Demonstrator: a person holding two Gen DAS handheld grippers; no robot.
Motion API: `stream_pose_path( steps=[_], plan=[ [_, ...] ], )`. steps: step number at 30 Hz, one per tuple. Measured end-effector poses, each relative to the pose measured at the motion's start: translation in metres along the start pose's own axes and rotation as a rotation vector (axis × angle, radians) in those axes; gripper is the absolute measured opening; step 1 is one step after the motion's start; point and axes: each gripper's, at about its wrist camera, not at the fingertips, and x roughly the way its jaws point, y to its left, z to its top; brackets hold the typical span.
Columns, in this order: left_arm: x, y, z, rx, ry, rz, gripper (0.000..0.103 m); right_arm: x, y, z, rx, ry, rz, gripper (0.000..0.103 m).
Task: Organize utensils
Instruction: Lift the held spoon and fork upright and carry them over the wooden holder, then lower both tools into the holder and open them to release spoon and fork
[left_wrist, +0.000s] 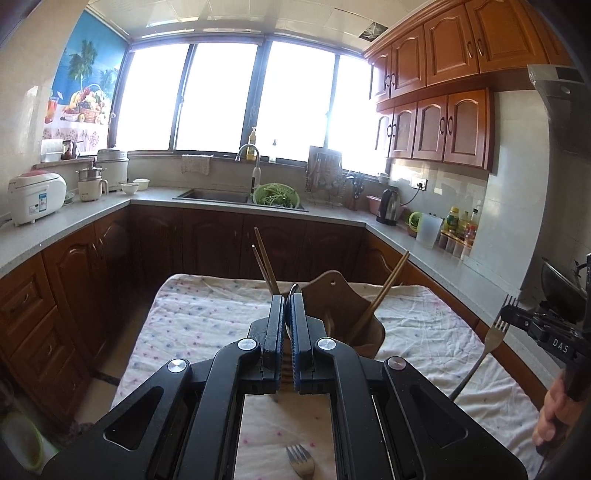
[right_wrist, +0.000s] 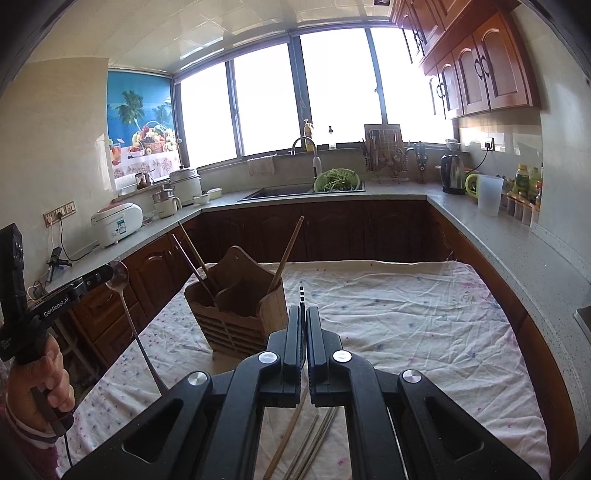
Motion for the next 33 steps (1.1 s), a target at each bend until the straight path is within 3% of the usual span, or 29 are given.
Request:
stream_pose_path(
  steps=[10,16,24,33],
  plan=[
    [0.034,0.022,0.051,0.012,-0.125,0.115,0.003,0.037,0.014,0.060,-0.036,-0.110,0.009,0.002],
    [0.063,0.026,0.066,0.050,-0.187,0.198,0.003,0.068,0.025,0.078,-0.071,-0.134,0.006,0.002],
    [0.102,0.010,0.039,0.116,-0.178,0.257,0.003,0.109,0.038,0.064,-0.107,-0.108,-0.009,0.002],
    [0.125,-0.008,0.002,0.145,-0.112,0.251,0.002,0.139,0.038,0.035,-0.089,-0.044,-0.013,0.002]
  ],
)
